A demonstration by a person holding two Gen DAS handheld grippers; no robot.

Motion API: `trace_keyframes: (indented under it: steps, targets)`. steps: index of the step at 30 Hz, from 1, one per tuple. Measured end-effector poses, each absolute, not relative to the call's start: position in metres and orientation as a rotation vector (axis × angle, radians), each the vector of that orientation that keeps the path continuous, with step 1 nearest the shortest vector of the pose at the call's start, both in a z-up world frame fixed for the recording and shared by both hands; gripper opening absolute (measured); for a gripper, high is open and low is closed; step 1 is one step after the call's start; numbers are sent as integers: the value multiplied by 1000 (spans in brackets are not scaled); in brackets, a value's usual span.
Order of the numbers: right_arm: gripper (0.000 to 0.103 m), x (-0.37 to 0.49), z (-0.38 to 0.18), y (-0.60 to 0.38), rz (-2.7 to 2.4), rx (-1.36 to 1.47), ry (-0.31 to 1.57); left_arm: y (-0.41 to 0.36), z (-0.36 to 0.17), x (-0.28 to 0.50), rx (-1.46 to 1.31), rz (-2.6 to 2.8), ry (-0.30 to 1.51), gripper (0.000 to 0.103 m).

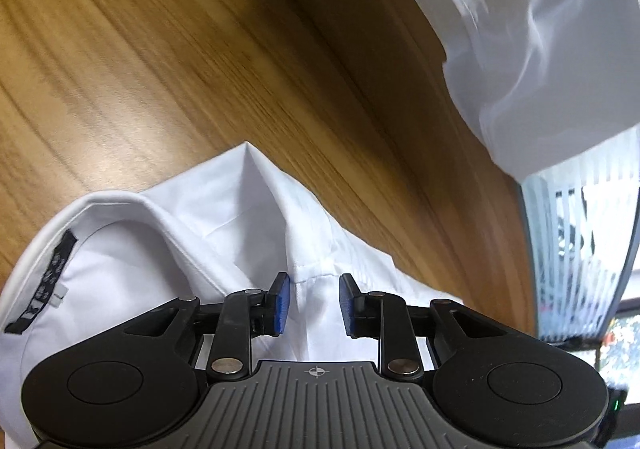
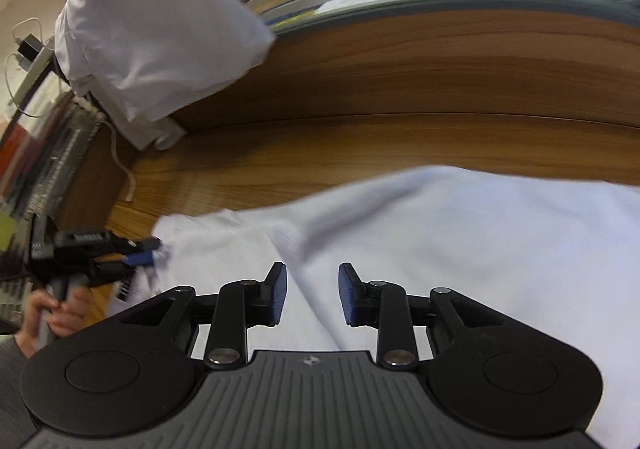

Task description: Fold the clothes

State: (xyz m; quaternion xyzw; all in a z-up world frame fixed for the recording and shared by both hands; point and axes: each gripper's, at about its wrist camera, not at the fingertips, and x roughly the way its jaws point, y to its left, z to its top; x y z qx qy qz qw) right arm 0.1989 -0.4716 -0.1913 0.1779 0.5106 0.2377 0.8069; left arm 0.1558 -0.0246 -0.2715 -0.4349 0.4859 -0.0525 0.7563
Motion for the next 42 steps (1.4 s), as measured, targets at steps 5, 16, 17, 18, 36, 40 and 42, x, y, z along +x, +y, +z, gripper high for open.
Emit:
trace_keyframes:
  steps: [5, 16, 17, 18, 36, 40, 42]
  targets:
    - [41, 237, -232, -449, 548, 506, 1184, -32, -273, 159, -912, -135, 1088, 28]
    - [13, 273, -292, -438, 533, 809, 1315, -34, -274, 157, -904, -127, 1062, 5]
    - [11, 276, -291, -438, 534, 809, 1313, -33, -271, 158, -905, -130, 1049, 4]
    - [11, 278, -289, -439, 536, 809, 1310, -33, -268, 160, -906, -133, 1036, 4]
    - [48, 283, -280, -434, 620, 648, 1280, -37, -264, 179, -862, -136, 991, 26]
    - [2, 283, -284, -416, 649, 581, 1308, -36, -261, 180, -833, -104, 971, 3]
    - [2, 284, -279, -416, 659, 559, 1289, -34, -258, 185, -822, -92, 953, 3]
